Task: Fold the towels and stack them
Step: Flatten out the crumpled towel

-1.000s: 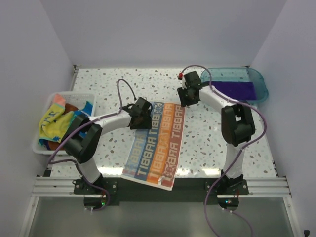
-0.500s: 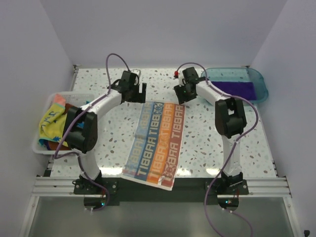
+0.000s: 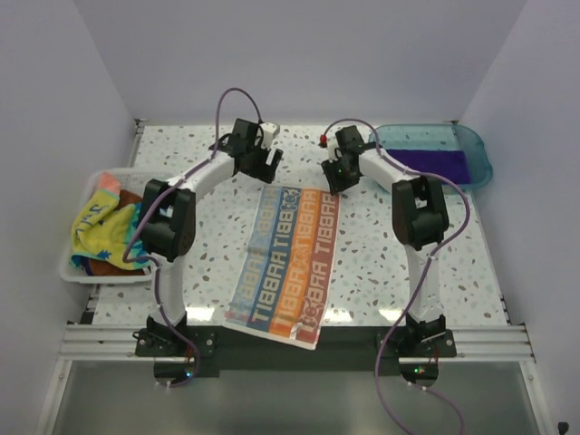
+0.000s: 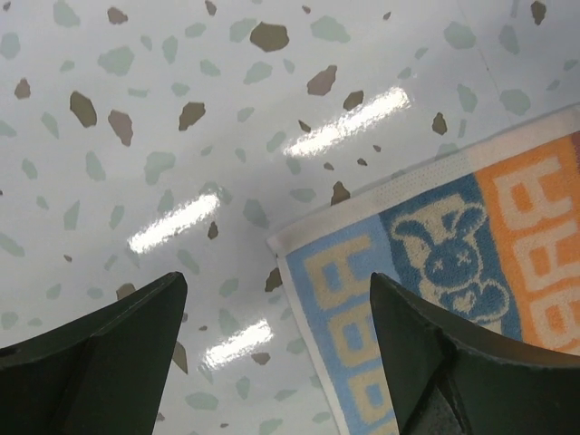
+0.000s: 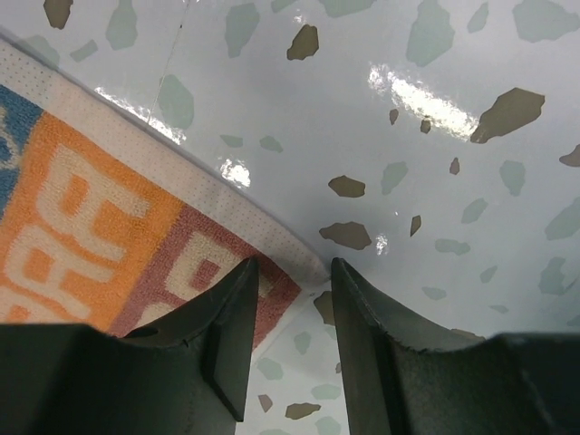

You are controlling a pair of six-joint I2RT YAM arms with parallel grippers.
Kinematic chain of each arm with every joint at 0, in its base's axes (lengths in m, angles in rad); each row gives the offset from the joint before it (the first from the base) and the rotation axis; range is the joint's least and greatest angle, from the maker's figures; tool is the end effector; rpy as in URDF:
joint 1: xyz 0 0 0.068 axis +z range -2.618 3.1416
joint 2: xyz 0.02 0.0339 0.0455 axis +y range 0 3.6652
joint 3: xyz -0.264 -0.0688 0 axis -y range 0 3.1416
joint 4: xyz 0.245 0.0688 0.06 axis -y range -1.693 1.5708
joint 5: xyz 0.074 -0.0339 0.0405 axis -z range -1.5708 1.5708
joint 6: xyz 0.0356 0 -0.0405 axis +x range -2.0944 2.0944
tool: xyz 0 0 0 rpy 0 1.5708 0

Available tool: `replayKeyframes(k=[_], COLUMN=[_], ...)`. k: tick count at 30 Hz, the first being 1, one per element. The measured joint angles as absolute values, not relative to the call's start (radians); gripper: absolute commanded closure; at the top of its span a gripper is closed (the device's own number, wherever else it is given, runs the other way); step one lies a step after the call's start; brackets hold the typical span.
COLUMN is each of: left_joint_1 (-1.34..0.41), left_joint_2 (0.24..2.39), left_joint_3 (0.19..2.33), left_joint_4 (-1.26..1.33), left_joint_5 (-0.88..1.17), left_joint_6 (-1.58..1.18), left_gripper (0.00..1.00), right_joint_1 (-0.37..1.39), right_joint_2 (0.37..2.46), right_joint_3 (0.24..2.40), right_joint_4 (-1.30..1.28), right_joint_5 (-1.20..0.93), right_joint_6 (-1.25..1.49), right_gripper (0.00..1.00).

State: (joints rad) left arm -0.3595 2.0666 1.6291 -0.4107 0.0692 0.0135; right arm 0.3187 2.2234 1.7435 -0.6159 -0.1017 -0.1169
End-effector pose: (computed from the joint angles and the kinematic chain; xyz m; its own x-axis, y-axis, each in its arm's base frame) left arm 0.4348 -0.1660 0.2141 -0.6968 0.2763 -0.6620 0.4032 0.9141 -0.0429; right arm 0.4503 0.1524 0.1661 -0.7973 -0.3852 -0.4647 -0.4519 0.8913 0.0363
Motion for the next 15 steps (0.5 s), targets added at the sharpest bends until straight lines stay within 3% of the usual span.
replayKeyframes(k=[6,7,10,15], left_joint_1=[-0.359,-0.359,-0.359,-0.359], left_joint_2=[2.127,2.139,2.179,2.230], left_joint_3=[1.695,1.699,1.712,1.732], left_joint_4=[-0.408,-0.409,-0.414,-0.437], left_joint_5=[0.122,0.127,0.132,0.131], left_joint_6=[0.075,0.084,0.103,0.117], left_gripper=[0.13,0.14,0.16,0.22], right_joint_1=[0.319,0.318,0.317,0.316], right_joint_2=[2.234,2.236,2.236,2.236], right_joint_3=[1.758,1.758,1.758,1.758], right_joint_4=[-0.620,-0.620,-0.622,-0.622], right_joint_5=[-0.101,-0.102,-0.112,-0.122], right_joint_6=[-0.123,-0.126,-0.135,-0.149], right_gripper=[0.73,0.83,1.00,1.00])
